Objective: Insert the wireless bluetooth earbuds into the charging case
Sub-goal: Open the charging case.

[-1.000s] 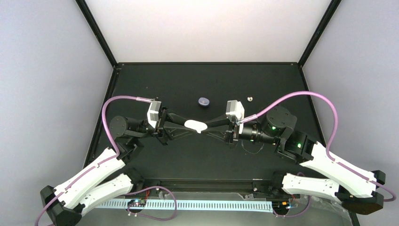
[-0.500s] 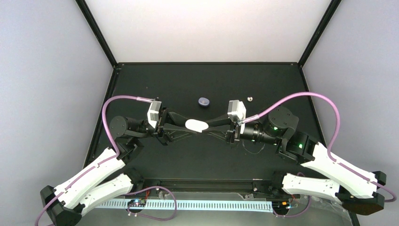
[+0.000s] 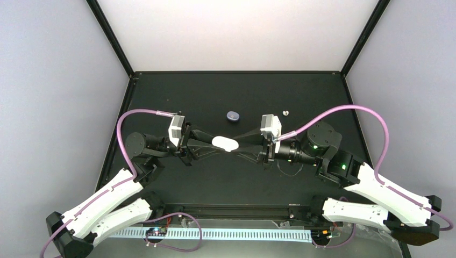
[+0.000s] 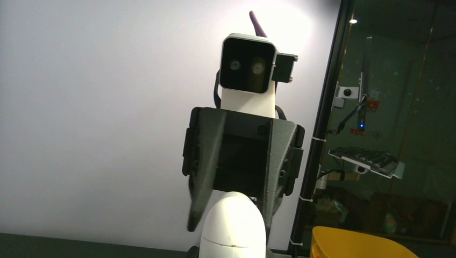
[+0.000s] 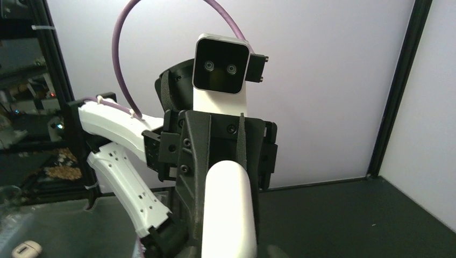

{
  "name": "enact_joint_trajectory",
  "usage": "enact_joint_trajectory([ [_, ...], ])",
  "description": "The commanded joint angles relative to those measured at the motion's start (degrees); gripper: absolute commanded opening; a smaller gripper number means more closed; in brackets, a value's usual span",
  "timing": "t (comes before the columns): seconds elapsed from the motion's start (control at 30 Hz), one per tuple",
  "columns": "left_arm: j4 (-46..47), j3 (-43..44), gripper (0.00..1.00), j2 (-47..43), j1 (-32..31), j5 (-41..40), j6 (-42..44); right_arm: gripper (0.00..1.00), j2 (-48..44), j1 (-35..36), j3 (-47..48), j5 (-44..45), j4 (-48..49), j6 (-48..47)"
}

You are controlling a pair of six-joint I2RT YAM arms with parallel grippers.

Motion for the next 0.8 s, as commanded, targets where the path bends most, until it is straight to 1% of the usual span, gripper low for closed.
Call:
enact_joint_trajectory([
  [0.0,1.38,1.19,0.01,-0.17,-0.41,1.15,0.7,0.45,-0.47,-0.01,-0.12,1.09,1.62,0.25],
  [0.03,1.34,1.19,0.02,-0.25,-0.41,1.19,0.96,0.51,-0.39,-0.02,0.1,1.28,1.45,0.39],
  [0.1,0.98,1.02,0.02,-0.44,-0.42,1.4,1.78,0.59,-0.3,0.02,0.5,1.77,1.51,0.86],
  [0.17,0.52,1.0,0.02,-0.61,-0.41,1.82,2.59,0.62,-0.21,-0.05,0.81,2.59,1.74,1.34],
  [0.47,-1.14,0.71,0.02,-1.71,-0.43,3.11,4.63,0.63,0.76,-0.01,1.79,7.52,0.36,2.07],
  [0.77,-1.66,-0.34,0.02,-2.91,-0.61,3.22,6.27,0.63,0.15,-0.05,1.58,9.21,1.47,3.0],
])
